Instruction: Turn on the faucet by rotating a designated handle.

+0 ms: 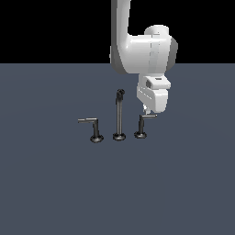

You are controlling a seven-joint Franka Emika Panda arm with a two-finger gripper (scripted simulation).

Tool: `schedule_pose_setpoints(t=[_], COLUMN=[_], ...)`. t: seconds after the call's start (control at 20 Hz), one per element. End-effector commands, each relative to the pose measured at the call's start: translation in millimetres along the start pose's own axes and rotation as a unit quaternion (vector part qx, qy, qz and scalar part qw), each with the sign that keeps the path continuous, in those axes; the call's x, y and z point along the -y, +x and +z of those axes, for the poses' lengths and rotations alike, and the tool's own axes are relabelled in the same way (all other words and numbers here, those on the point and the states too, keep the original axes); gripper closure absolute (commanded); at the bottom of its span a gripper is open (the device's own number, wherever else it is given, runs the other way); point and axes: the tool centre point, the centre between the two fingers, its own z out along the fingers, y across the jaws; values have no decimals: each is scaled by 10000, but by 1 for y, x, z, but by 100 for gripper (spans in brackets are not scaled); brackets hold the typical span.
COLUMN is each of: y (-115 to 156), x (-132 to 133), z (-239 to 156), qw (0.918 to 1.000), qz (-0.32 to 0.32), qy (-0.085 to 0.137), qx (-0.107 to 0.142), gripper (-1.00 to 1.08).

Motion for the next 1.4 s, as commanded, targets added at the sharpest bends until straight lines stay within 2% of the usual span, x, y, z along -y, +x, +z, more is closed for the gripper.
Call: schedule_pose_setpoints(t=[0.0, 0.1, 0.65, 0.7, 0.75, 1.35], y=[0, 0, 20, 20, 11, 7], x=[1, 0, -39, -39, -28, -69], z=[0, 0, 0, 0, 0, 0], qw=[10000, 10000, 10000, 10000, 10000, 10000], qz=[11, 8, 11, 11, -52, -4], qy=[4, 2, 4, 4, 58, 19], qx=[0, 0, 3, 3, 3, 4], gripper=[108, 108, 108, 108, 108, 108])
